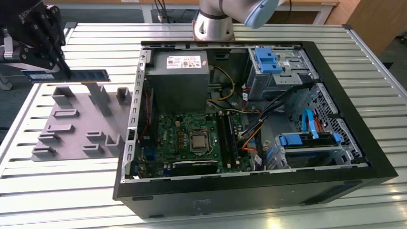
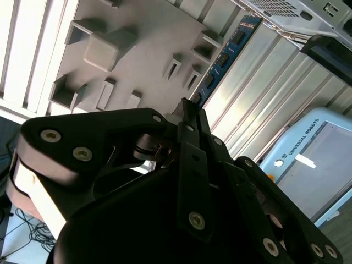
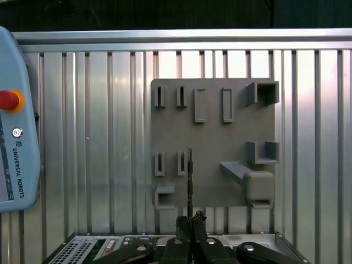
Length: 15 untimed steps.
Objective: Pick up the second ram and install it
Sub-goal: 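Pick up the second ram and move it above second insertion slot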
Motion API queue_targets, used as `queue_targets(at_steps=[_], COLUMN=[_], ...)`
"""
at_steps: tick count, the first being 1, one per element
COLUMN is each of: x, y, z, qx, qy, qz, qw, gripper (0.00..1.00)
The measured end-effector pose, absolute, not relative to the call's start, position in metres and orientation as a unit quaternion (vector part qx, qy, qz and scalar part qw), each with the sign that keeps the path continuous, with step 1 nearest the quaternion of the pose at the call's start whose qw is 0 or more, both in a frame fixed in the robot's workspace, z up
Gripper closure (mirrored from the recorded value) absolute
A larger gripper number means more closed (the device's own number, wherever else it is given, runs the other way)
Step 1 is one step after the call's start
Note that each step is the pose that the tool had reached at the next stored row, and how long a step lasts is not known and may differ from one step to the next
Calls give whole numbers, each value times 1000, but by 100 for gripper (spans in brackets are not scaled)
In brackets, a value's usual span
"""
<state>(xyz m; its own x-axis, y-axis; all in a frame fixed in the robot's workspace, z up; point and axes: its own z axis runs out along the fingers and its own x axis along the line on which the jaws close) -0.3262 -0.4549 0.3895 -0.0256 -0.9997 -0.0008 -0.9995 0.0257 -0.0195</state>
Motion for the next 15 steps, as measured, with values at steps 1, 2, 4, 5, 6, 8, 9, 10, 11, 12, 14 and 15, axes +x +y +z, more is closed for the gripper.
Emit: queue_targets(at_steps=[1, 2, 4, 5, 6, 8, 9, 10, 11, 12, 14, 15], x=[-325, -325, -323, -322, -321, -318, -317, -316, -314, -313, -310, -309], y=[-455, -455, -455, -455, -455, -455, -455, -455, -455, -455, -455, -455], z=[389, 389, 389, 389, 389, 389, 390, 390, 389, 390, 389, 389], qx=[-698, -698, -698, -698, -698, -698, -698, -698, -698, -698, -698, -698], qy=[716, 716, 716, 716, 716, 716, 716, 716, 716, 716, 716, 716], qz=[-7, -7, -7, -7, -7, -7, -7, -7, -7, -7, -7, -7], qw=[7, 7, 7, 7, 7, 7, 7, 7, 7, 7, 7, 7], gripper=[86, 86, 86, 86, 86, 86, 86, 86, 86, 86, 86, 86])
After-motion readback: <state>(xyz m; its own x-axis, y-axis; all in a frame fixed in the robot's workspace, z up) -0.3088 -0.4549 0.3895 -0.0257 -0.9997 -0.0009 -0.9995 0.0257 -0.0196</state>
